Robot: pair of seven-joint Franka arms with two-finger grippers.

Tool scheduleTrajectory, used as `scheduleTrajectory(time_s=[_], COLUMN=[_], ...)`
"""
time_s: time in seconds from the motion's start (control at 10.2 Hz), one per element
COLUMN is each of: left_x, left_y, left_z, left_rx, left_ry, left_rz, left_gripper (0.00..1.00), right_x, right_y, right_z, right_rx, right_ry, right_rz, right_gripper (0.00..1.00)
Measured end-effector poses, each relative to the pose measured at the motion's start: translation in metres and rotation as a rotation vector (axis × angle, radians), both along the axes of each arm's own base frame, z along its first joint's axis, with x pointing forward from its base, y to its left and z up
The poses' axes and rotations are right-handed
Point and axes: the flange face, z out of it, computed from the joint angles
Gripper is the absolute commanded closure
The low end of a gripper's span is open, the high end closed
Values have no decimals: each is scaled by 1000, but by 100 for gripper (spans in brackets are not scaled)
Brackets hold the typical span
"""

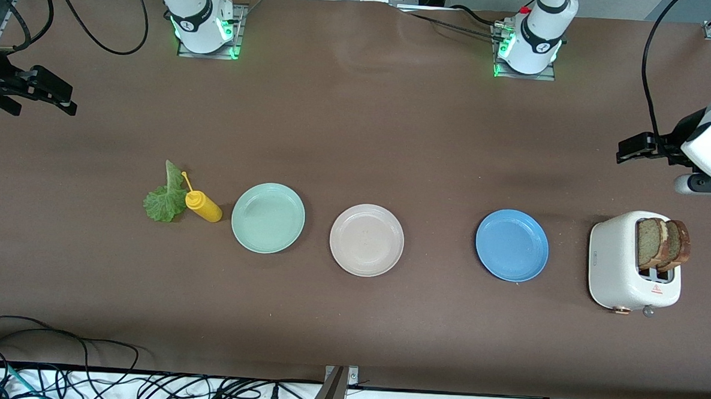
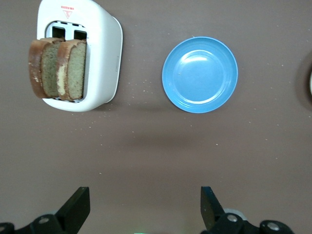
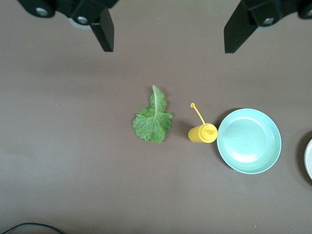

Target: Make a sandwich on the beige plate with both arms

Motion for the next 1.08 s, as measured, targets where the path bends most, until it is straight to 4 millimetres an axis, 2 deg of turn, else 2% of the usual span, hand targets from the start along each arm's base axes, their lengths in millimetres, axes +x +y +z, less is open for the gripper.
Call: scheduleTrajectory(time_s=[0.39,0.69,1.08], left_x=[5,6,6], left_y=[17,14,2], left_z=[-8,-6,7], left_rx=[-2,-2,-25], left_ry=[3,-4,-32], left_rz=[-17,-25,-37], left_gripper=[0,0,0], right_x=[-1,-1,-1], right_y=[0,0,0], right_z=[0,0,0], right_rx=[0,0,0], right_ry=[3,5,7], right_rz=[0,0,0], right_gripper=[0,0,0])
